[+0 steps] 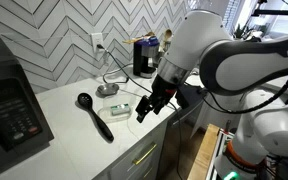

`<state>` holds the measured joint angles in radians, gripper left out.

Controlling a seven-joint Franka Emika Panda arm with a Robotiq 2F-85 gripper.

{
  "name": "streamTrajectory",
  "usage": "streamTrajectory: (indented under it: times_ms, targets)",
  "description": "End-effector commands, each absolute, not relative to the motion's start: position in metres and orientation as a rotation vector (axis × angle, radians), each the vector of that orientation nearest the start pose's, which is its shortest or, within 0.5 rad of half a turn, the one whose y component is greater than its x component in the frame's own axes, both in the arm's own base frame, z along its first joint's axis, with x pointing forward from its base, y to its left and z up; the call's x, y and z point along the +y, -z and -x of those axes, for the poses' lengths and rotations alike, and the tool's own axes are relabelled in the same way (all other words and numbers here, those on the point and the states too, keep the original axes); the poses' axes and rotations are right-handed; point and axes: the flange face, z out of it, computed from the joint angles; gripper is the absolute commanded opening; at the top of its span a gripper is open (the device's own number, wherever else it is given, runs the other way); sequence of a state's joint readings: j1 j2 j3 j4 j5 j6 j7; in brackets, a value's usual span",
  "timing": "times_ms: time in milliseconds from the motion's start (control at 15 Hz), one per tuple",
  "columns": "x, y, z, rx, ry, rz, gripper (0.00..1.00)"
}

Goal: Remove the cookie cutter from the clear bowl on the right and put it on the counter.

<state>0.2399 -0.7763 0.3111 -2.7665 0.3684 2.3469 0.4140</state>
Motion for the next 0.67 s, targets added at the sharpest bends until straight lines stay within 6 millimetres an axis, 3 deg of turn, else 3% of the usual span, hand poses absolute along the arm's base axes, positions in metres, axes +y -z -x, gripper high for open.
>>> streamTrajectory:
  times_ms: [0,133,600]
  targets:
    - [0.180,-0.445,-0.292,0.187,0.377,2.895,1.00]
    - [0.176,-0.429,-0.290,0.200,0.334,2.916,1.00]
    - [0.176,-0.428,-0.292,0.202,0.325,2.918,1.00]
